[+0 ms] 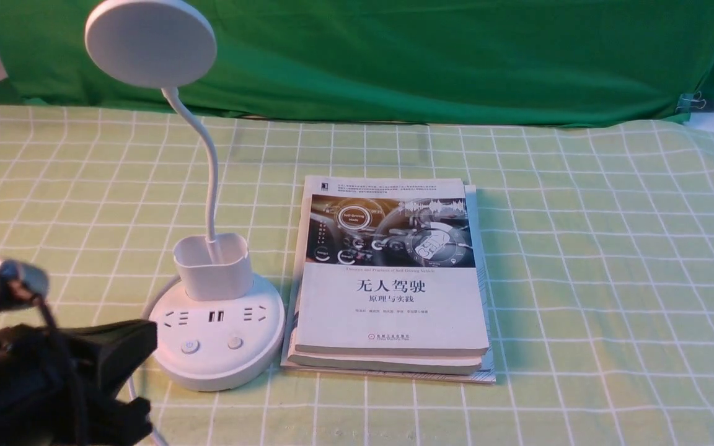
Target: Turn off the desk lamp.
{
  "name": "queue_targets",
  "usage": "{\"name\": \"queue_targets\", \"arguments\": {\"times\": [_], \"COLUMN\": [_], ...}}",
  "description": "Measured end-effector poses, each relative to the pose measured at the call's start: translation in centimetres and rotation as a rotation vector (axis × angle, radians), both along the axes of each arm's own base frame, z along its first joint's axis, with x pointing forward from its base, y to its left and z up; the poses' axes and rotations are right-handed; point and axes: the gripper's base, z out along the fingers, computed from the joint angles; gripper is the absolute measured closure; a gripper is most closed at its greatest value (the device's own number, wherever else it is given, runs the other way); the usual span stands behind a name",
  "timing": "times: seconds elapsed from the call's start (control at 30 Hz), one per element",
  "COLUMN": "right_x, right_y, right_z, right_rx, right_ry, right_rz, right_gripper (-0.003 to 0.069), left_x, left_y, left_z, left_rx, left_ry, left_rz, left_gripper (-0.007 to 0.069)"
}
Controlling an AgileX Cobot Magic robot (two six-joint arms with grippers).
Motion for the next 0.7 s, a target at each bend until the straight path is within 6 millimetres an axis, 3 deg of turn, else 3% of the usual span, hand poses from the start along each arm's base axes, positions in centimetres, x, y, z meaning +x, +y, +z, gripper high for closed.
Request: {"name": "queue_targets", "arguments": {"times": [0.2,0.53,0.7], "right_x": [0.0,0.0,0.0], "right_y": [0.0,0.0,0.0], "right_z": [0.0,0.0,0.0], "right_rx": [-0.002,-0.001,0.000], "right_ry": [0.000,0.000,0.000], "right_rz": [0.000,0.000,0.000], "right_gripper": [0.0420,0.0420,0.0420], "left_x": [-2.3,-2.6,-3.2], "left_y": [1.2,1.4,2.1], "left_z": [-1.0,-1.4,-0.6], "left_rx": [0.008,0.037,0.074], "left_ry": [-0.103,-0.132,-0.249], "left_rz": [-0.010,-0.017,0.000], "left_gripper": [0.0623,0.0623,0.0623]}}
